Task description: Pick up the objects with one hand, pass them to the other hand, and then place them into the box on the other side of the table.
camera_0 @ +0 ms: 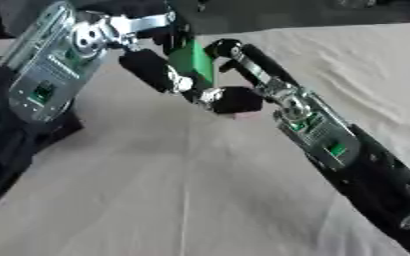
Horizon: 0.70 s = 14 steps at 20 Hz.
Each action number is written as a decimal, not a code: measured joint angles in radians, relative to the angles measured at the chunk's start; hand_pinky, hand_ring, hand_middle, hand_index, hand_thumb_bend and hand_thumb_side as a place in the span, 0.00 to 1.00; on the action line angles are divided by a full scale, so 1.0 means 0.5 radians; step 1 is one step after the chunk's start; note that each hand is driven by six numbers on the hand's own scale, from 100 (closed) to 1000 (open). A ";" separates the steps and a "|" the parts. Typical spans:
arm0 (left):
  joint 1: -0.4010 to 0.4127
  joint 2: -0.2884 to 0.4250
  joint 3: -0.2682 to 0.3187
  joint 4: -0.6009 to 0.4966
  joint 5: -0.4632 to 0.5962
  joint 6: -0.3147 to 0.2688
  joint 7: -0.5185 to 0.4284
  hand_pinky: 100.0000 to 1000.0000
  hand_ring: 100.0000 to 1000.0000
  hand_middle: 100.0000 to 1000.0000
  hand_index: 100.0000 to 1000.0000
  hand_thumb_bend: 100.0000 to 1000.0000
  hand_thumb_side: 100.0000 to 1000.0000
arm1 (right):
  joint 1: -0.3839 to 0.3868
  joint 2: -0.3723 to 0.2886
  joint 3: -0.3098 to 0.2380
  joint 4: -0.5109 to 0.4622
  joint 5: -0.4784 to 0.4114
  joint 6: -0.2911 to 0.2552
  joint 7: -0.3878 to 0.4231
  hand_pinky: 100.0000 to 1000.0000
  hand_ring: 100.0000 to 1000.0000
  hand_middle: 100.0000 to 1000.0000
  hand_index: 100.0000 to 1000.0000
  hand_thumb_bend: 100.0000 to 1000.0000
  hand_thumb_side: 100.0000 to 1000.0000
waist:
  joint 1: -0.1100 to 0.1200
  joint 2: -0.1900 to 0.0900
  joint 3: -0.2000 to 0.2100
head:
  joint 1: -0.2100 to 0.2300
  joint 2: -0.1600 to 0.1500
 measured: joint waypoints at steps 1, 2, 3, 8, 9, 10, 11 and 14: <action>0.004 0.037 0.023 0.002 -0.012 0.007 0.011 0.72 0.56 0.33 0.29 0.10 0.00 | 0.005 -0.006 -0.001 0.002 0.014 -0.006 0.014 0.76 0.88 0.77 0.87 0.34 0.69 | 0.000 0.000 0.000 | 0.000 0.000; 0.012 0.058 0.040 0.002 -0.018 0.012 0.023 0.72 0.56 0.32 0.28 0.10 0.00 | 0.006 -0.010 -0.002 0.003 0.027 -0.012 0.029 0.76 0.88 0.77 0.87 0.34 0.68 | 0.000 0.000 0.000 | 0.000 0.000; 0.018 0.070 0.054 0.002 -0.023 0.018 0.037 0.72 0.55 0.32 0.28 0.09 0.00 | 0.006 -0.017 -0.003 0.003 0.039 -0.019 0.041 0.76 0.88 0.77 0.87 0.34 0.68 | 0.000 0.000 0.000 | 0.000 0.000; 0.038 0.117 0.121 0.002 -0.031 0.060 0.121 0.72 0.54 0.32 0.27 0.08 0.00 | 0.007 -0.031 -0.009 -0.013 0.059 -0.037 0.072 0.75 0.87 0.75 0.87 0.35 0.63 | -0.001 0.000 0.000 | 0.002 0.000; 0.040 0.120 0.129 0.002 -0.031 0.065 0.133 0.72 0.54 0.32 0.27 0.08 0.00 | 0.007 -0.034 -0.010 -0.019 0.059 -0.038 0.073 0.75 0.87 0.75 0.87 0.36 0.62 | -0.001 0.000 0.000 | 0.002 0.000; 0.044 0.120 0.134 0.002 -0.030 0.070 0.143 0.72 0.54 0.32 0.27 0.08 0.00 | 0.007 -0.034 -0.014 -0.022 0.059 -0.039 0.073 0.75 0.87 0.75 0.87 0.36 0.57 | -0.001 0.000 0.000 | 0.002 0.000; 0.051 0.120 0.138 0.002 -0.028 0.073 0.152 0.72 0.54 0.32 0.27 0.07 0.00 | 0.007 -0.034 -0.018 -0.027 0.059 -0.039 0.072 0.75 0.86 0.75 0.86 0.36 0.55 | -0.001 0.000 0.000 | 0.002 0.000; 0.057 0.128 0.158 0.002 -0.018 0.086 0.187 0.71 0.54 0.31 0.26 0.05 0.00 | 0.008 -0.036 -0.021 -0.036 0.059 -0.044 0.076 0.75 0.86 0.75 0.86 0.35 0.54 | -0.001 0.000 0.000 | 0.005 0.000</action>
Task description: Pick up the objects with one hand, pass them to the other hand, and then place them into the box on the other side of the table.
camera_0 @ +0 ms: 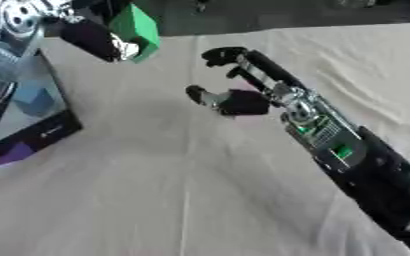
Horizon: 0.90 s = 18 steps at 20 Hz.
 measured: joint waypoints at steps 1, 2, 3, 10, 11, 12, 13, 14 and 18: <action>0.008 0.012 0.013 -0.005 0.006 0.008 0.017 0.71 0.54 0.31 0.26 0.05 0.00 | 0.001 -0.001 0.000 -0.004 0.000 -0.001 0.001 0.75 0.86 0.75 0.86 0.34 0.54 | 0.000 0.000 0.000 | 0.004 0.000; 0.020 0.028 0.033 -0.014 0.011 0.020 0.038 0.72 0.53 0.31 0.26 0.03 0.00 | 0.001 -0.002 -0.001 -0.008 0.000 -0.002 0.001 0.75 0.86 0.75 0.86 0.34 0.53 | 0.000 0.000 0.000 | 0.011 0.000; 0.034 0.047 0.060 -0.025 0.014 0.037 0.061 0.72 0.53 0.31 0.26 0.04 0.00 | 0.003 -0.005 -0.001 -0.010 0.000 -0.002 0.001 0.75 0.86 0.75 0.86 0.33 0.53 | 0.000 0.000 0.001 | 0.022 0.000; 0.152 0.310 0.281 -0.027 -0.005 0.166 0.222 0.72 0.54 0.31 0.27 0.08 0.00 | 0.017 -0.054 -0.025 -0.046 -0.011 0.010 -0.013 0.75 0.87 0.75 0.85 0.30 0.53 | 0.000 0.000 0.013 | 0.167 0.000; 0.171 0.350 0.301 -0.011 -0.012 0.176 0.232 0.72 0.54 0.32 0.27 0.09 0.00 | 0.017 -0.061 -0.030 -0.053 -0.022 0.017 -0.022 0.75 0.87 0.75 0.85 0.28 0.51 | 0.000 0.000 0.013 | 0.184 0.000; 0.188 0.384 0.319 0.004 -0.017 0.184 0.240 0.72 0.54 0.32 0.27 0.09 0.00 | 0.017 -0.069 -0.037 -0.060 -0.033 0.024 -0.032 0.75 0.87 0.75 0.85 0.28 0.51 | 0.000 0.000 0.013 | 0.198 0.000; 0.208 0.415 0.334 0.022 -0.025 0.191 0.246 0.72 0.54 0.32 0.27 0.09 0.00 | 0.017 -0.076 -0.044 -0.069 -0.044 0.030 -0.044 0.75 0.87 0.75 0.85 0.28 0.51 | 0.000 0.000 0.013 | 0.211 0.000; 0.227 0.441 0.347 0.041 -0.033 0.197 0.252 0.72 0.55 0.32 0.28 0.08 0.00 | 0.017 -0.083 -0.050 -0.077 -0.056 0.036 -0.054 0.76 0.88 0.75 0.84 0.18 0.47 | 0.000 0.000 0.013 | 0.222 0.000; 0.354 0.553 0.428 0.165 -0.084 0.249 0.274 0.72 0.55 0.33 0.30 0.06 0.00 | 0.018 -0.112 -0.099 -0.124 -0.137 0.085 -0.133 0.76 0.88 0.76 0.85 0.04 0.50 | -0.014 0.000 0.014 | 0.273 -0.002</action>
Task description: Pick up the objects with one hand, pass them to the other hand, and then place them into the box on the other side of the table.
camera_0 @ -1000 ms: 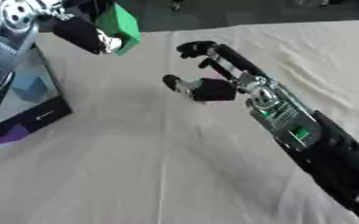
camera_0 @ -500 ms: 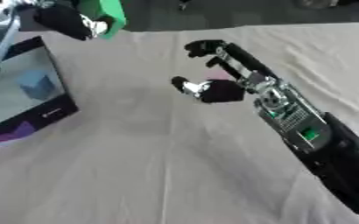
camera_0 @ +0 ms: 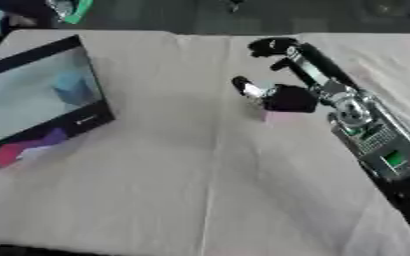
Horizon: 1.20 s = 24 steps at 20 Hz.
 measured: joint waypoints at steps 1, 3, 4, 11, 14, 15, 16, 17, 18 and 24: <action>0.025 0.015 0.015 0.045 -0.006 0.014 0.014 0.72 0.55 0.33 0.30 0.05 0.00 | 0.000 -0.006 -0.005 -0.009 -0.027 0.013 -0.025 0.76 0.88 0.77 0.85 0.03 0.48 | -0.010 0.000 -0.002 | 0.011 0.000; 0.055 0.028 0.040 0.139 -0.013 0.032 0.051 0.72 0.56 0.34 0.32 0.00 0.00 | 0.001 -0.010 -0.012 -0.022 -0.087 0.036 -0.076 0.76 0.88 0.76 0.85 0.00 0.46 | -0.022 0.000 -0.002 | 0.029 -0.001; 0.063 0.029 0.048 0.184 -0.014 0.036 0.070 0.73 0.56 0.35 0.33 0.00 0.00 | 0.004 -0.011 -0.012 -0.025 -0.118 0.046 -0.102 0.76 0.88 0.76 0.85 0.00 0.44 | -0.025 0.000 -0.002 | 0.035 -0.002; 0.080 0.025 0.071 0.445 -0.033 0.021 0.168 0.74 0.61 0.41 0.42 0.00 0.02 | 0.010 -0.029 -0.028 -0.035 -0.269 0.102 -0.270 0.75 0.89 0.75 0.81 0.17 0.25 | -0.053 0.000 -0.001 | 0.089 -0.021; 0.082 0.017 0.087 0.518 -0.059 0.008 0.182 0.75 0.63 0.44 0.46 0.00 0.02 | 0.010 -0.041 -0.036 -0.045 -0.270 0.103 -0.274 0.75 0.89 0.75 0.81 0.23 0.22 | -0.055 0.000 0.001 | 0.138 -0.036; 0.082 0.014 0.089 0.538 -0.067 0.004 0.183 0.76 0.65 0.49 0.51 0.02 0.02 | 0.010 -0.045 -0.036 -0.046 -0.270 0.100 -0.269 0.75 0.89 0.75 0.81 0.24 0.22 | -0.058 0.001 0.003 | 0.154 -0.039; 0.083 0.013 0.089 0.555 -0.071 -0.004 0.181 0.78 0.69 0.55 0.60 0.06 0.14 | 0.010 -0.045 -0.036 -0.049 -0.270 0.096 -0.262 0.75 0.88 0.75 0.81 0.24 0.22 | -0.063 0.002 0.007 | 0.167 -0.040; 0.085 0.007 0.091 0.573 -0.071 -0.016 0.176 0.79 0.71 0.58 0.64 0.09 0.20 | 0.010 -0.045 -0.036 -0.054 -0.270 0.094 -0.255 0.75 0.88 0.75 0.81 0.24 0.22 | -0.067 0.002 0.011 | 0.175 -0.043; 0.091 0.000 0.094 0.589 -0.071 -0.029 0.169 0.81 0.75 0.64 0.71 0.16 0.38 | 0.010 -0.045 -0.036 -0.057 -0.269 0.092 -0.250 0.75 0.88 0.75 0.81 0.24 0.22 | -0.070 0.002 0.012 | 0.180 -0.046; 0.097 -0.021 0.103 0.663 -0.090 -0.124 0.166 0.85 0.83 0.75 0.83 0.65 0.89 | 0.015 -0.046 -0.037 -0.058 -0.251 0.102 -0.229 0.76 0.88 0.75 0.81 0.34 0.20 | -0.087 0.003 -0.023 | 0.150 -0.057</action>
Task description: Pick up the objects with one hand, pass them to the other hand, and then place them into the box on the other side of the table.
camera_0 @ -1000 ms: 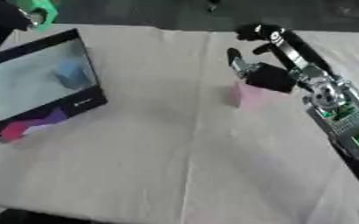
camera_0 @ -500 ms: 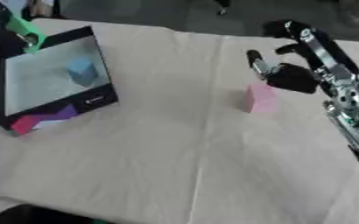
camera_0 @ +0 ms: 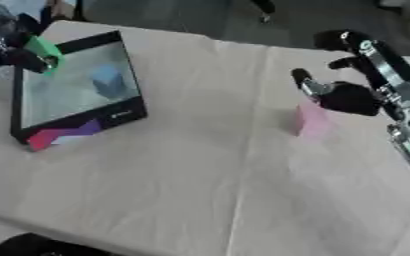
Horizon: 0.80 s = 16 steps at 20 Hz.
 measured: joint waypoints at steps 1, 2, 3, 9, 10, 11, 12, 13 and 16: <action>0.000 0.000 0.001 0.000 -0.009 -0.012 0.003 0.85 0.82 0.75 0.81 0.64 0.88 | -0.002 -0.004 0.001 0.000 0.004 0.001 0.012 0.76 0.88 0.75 0.81 0.35 0.20 | -0.004 0.000 -0.016 | -0.010 -0.005; 0.003 0.002 0.003 0.000 -0.017 -0.020 0.008 0.85 0.82 0.75 0.80 0.63 0.87 | -0.007 -0.010 0.003 -0.001 0.013 0.003 0.030 0.76 0.88 0.75 0.81 0.35 0.20 | -0.011 0.000 -0.033 | -0.023 -0.005; 0.012 0.004 0.006 -0.001 -0.020 -0.025 0.013 0.85 0.82 0.75 0.79 0.55 0.84 | -0.015 -0.017 0.004 -0.004 0.022 0.004 0.051 0.76 0.88 0.75 0.80 0.36 0.20 | -0.018 0.000 -0.048 | -0.036 -0.002; 0.073 0.056 0.009 -0.001 -0.002 -0.014 0.029 0.84 0.80 0.78 0.81 0.21 0.73 | -0.019 -0.073 0.021 -0.059 0.054 0.010 0.164 0.77 0.88 0.75 0.80 0.40 0.19 | -0.036 -0.001 -0.087 | -0.062 0.048; 0.075 0.057 0.009 -0.005 0.007 -0.007 0.037 0.85 0.81 0.79 0.82 0.12 0.70 | -0.019 -0.087 0.022 -0.075 0.054 0.010 0.179 0.77 0.88 0.75 0.81 0.41 0.18 | -0.038 -0.001 -0.090 | -0.068 0.056; 0.080 0.057 0.009 -0.018 0.024 -0.001 0.050 0.85 0.80 0.81 0.82 0.02 0.67 | -0.019 -0.100 0.020 -0.092 0.054 0.009 0.193 0.77 0.88 0.76 0.81 0.43 0.18 | -0.038 -0.001 -0.090 | -0.077 0.058; 0.089 0.057 0.009 -0.037 0.053 0.003 0.067 0.86 0.80 0.81 0.83 0.00 0.67 | -0.019 -0.113 0.016 -0.110 0.053 0.007 0.208 0.78 0.89 0.76 0.81 0.45 0.17 | -0.038 -0.001 -0.091 | -0.092 0.058; 0.099 0.057 0.010 -0.059 0.091 0.006 0.088 0.86 0.80 0.81 0.82 0.00 0.67 | -0.019 -0.128 0.011 -0.123 0.053 0.005 0.227 0.78 0.89 0.76 0.82 0.46 0.17 | -0.038 -0.001 -0.091 | -0.107 0.058; 0.135 0.056 0.017 -0.170 0.255 0.004 0.186 0.85 0.79 0.81 0.80 0.00 0.68 | -0.018 -0.160 0.001 -0.142 0.072 -0.016 0.326 0.79 0.90 0.77 0.83 0.48 0.16 | -0.038 -0.001 -0.090 | -0.157 0.058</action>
